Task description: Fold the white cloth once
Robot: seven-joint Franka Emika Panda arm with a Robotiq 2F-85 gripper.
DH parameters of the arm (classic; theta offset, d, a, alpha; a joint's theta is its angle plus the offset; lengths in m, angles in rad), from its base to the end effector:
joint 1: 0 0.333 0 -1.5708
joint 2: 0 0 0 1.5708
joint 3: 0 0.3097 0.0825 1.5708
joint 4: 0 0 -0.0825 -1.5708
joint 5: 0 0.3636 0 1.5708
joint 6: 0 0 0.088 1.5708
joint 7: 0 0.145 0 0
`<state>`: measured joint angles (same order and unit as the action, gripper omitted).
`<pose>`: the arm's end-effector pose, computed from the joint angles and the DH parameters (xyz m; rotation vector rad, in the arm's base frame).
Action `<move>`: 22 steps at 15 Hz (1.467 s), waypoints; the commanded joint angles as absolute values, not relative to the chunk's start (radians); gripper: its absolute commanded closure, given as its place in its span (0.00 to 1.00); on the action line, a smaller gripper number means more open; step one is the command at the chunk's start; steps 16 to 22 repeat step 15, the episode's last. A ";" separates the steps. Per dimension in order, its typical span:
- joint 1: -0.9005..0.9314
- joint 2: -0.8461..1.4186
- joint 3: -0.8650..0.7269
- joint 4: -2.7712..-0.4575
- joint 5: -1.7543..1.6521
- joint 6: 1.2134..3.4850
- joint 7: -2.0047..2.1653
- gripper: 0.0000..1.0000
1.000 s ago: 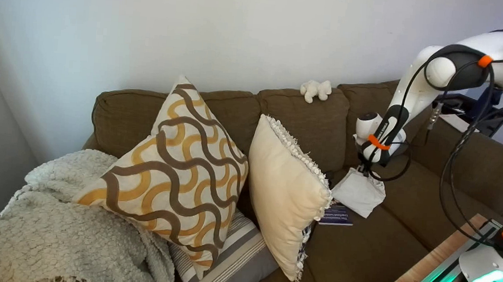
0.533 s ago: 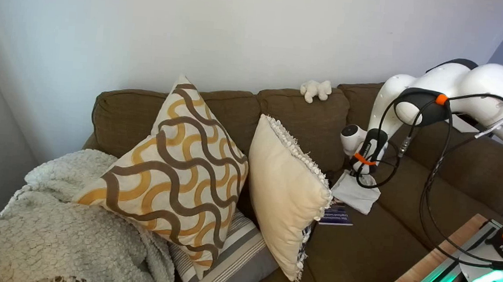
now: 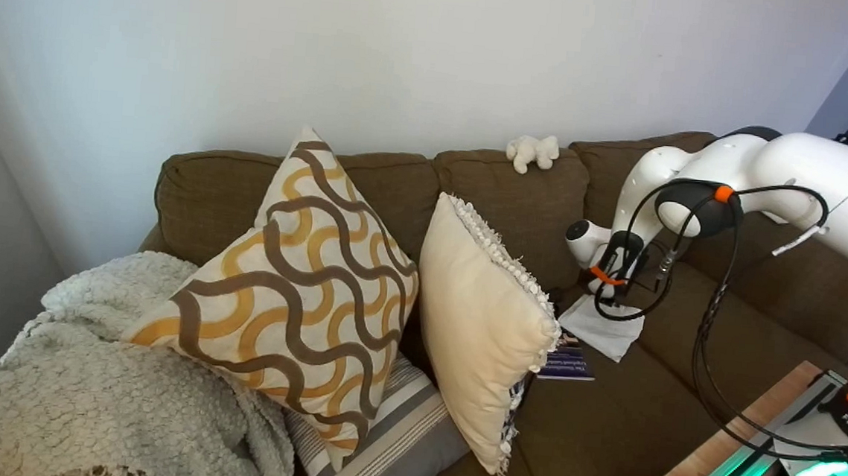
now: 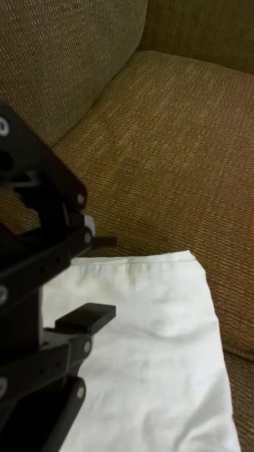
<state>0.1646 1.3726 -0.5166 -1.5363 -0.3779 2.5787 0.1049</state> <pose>0.5475 -0.2168 -0.1084 2.4186 0.2771 -0.4194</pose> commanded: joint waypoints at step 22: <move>-0.034 0.945 -0.196 -2.174 -0.375 2.985 -0.271 0.00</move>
